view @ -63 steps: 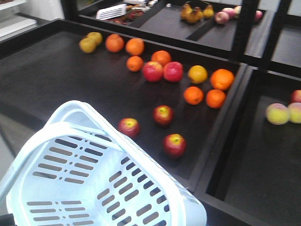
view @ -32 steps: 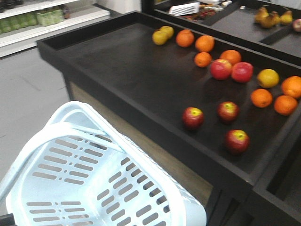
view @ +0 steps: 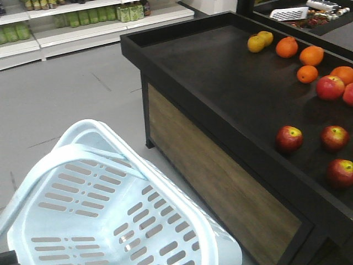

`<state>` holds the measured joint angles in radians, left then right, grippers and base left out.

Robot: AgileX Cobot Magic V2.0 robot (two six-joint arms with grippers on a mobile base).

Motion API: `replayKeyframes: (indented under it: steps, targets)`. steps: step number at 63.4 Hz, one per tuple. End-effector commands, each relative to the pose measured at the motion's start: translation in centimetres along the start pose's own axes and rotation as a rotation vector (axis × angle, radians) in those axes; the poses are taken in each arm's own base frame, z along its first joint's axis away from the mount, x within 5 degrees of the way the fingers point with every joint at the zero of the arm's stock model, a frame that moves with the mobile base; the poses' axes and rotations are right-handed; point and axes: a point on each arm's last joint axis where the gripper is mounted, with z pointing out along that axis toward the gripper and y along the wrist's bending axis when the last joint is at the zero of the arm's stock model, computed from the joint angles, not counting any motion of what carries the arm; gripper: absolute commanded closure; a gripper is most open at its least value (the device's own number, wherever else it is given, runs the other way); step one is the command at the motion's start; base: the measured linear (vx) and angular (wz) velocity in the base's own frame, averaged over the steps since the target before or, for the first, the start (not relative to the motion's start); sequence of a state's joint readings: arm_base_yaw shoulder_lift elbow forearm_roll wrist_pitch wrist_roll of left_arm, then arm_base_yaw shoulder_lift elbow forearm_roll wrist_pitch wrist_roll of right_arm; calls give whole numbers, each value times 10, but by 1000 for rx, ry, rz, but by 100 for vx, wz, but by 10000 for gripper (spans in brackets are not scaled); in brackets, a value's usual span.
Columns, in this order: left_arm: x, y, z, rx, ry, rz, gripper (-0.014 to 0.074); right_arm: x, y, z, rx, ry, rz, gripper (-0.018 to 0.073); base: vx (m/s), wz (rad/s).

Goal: Pick three apples into basket with both arms
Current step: 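Drive the base away from the table carrying the basket in the left gripper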

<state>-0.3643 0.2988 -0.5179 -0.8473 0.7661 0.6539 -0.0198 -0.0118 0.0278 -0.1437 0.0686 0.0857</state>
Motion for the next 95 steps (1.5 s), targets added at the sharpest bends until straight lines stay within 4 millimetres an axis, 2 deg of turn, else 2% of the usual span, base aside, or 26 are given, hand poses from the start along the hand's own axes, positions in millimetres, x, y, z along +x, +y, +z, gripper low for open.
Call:
replayKeyframes:
  steps: [1, 95]
  targets:
    - [-15, 0, -2, -8, -100, -43, 604, -3, 0, -1, 1, -76, -22, 564, -10, 41]
    - [-15, 0, -2, -8, -100, -43, 604, -3, 0, -1, 1, -76, -22, 564, -6, 31]
